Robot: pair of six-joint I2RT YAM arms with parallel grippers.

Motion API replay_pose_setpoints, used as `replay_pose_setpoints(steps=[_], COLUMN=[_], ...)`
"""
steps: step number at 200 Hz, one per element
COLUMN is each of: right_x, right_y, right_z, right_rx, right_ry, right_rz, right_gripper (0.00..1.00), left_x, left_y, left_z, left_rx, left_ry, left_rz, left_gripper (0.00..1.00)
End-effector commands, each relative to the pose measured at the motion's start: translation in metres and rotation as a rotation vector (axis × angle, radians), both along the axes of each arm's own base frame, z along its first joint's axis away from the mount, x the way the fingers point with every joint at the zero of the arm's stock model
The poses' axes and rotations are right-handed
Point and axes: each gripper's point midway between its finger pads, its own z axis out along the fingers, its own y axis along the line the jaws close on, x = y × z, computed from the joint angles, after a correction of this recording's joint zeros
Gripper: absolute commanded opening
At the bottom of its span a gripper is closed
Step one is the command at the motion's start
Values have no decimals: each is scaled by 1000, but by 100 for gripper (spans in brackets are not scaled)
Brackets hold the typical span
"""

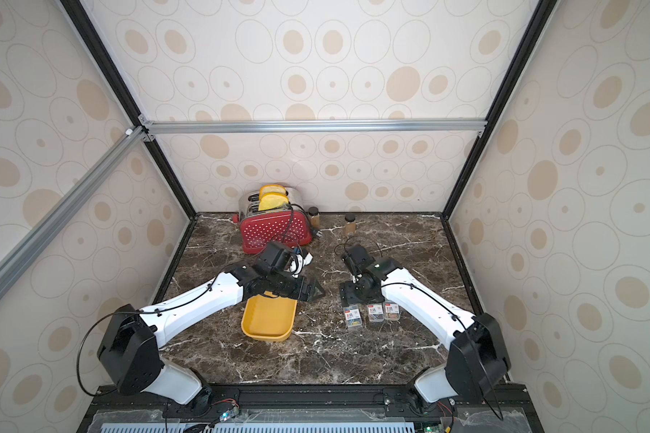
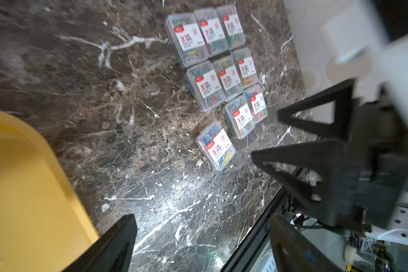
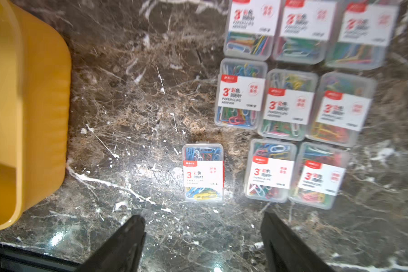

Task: Take the paper clips out of the storage box
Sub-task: Adjust the boxed paper clips at the center of the board.

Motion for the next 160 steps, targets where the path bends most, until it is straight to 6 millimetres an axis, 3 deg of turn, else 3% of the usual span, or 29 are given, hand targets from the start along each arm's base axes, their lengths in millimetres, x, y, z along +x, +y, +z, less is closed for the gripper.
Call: replay_pose_setpoints(steps=[1,23,48,80,118,160], right_x=[-9,-10,-13,-17,-22,-26], right_y=[-29,-36,-41,-47,-54,-56], right_z=[8,16,21,31,36,35], right_rx=[-101,-81,-55,-28,-11,4], right_ry=[7,-11,-30,-63,-72,-66], right_rz=[8,2,-1,-4,-11,-10], right_gripper=[89,100,100,100,100,100], left_x=[-11,-18,-19,-13,-19,-11], left_y=[-6,-14,-26,-43,-70,-82], left_z=[-31,-57,-82,-98,-114,-127], left_rx=[89,161,212,202,187,182], left_ry=[54,60,50,39,55,64], left_rz=[-9,-34,-58,-53,-89,-72], left_gripper=[84,75,59,35,29,28])
